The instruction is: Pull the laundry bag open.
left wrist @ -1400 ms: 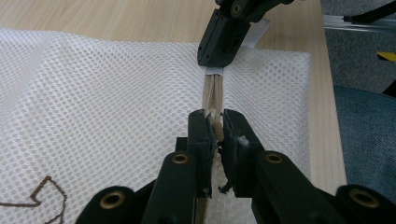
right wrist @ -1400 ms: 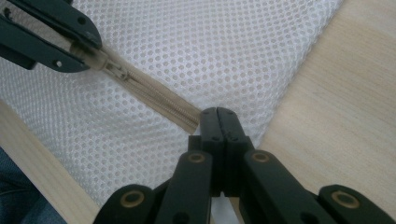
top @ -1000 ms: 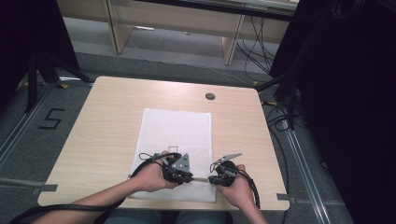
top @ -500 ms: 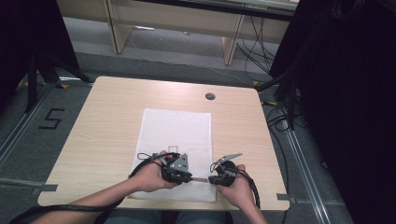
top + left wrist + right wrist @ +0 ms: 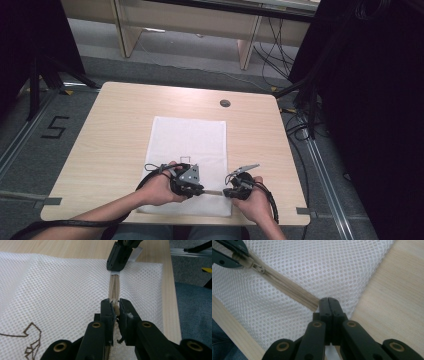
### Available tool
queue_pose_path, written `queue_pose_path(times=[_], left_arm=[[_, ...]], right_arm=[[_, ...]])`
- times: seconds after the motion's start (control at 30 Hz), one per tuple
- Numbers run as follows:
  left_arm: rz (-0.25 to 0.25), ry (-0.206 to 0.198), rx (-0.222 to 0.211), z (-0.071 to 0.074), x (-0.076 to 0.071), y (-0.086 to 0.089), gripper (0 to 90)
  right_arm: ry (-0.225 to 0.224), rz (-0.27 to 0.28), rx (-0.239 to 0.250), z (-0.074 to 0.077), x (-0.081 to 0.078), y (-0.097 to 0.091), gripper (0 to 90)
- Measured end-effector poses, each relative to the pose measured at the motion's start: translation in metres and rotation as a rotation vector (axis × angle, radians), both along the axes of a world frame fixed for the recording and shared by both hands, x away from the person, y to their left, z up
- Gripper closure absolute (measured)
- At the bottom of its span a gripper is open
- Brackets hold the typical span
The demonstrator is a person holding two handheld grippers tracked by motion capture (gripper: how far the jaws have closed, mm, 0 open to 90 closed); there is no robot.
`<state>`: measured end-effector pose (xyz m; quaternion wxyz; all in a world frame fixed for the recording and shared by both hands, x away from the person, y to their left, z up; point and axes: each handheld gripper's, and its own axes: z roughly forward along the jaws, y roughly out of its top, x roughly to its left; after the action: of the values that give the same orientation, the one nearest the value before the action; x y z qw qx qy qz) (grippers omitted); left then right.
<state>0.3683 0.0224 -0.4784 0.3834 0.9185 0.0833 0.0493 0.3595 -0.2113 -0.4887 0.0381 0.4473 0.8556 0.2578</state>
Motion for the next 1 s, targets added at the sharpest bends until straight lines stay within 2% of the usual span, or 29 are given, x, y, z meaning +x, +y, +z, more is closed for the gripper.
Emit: queue_pose_path(times=[0.33, 0.47, 0.5, 0.53, 1.0], left_arm=[[0.008, 0.009, -0.006, 0.001, -0.001, 0.004, 81.3], [0.003, 0.004, -0.007, 0.002, -0.001, 0.006, 81.4], [-0.008, -0.013, 0.005, 0.003, 0.000, 0.007, 81.4], [0.003, 0.001, -0.010, 0.003, -0.001, 0.007, 81.4], [0.012, 0.005, -0.023, 0.003, -0.002, 0.011, 81.4]], right_arm=[[0.001, 0.001, 0.001, 0.000, 0.000, 0.000, 90.0], [0.000, 0.000, 0.000, 0.000, 0.000, 0.000, 90.0], [0.000, 0.000, 0.000, 0.000, 0.000, 0.000, 90.0], [0.000, 0.000, 0.000, 0.000, 0.000, 0.000, 90.0], [0.001, -0.001, 0.002, 0.000, 0.000, 0.000, 90.0]])
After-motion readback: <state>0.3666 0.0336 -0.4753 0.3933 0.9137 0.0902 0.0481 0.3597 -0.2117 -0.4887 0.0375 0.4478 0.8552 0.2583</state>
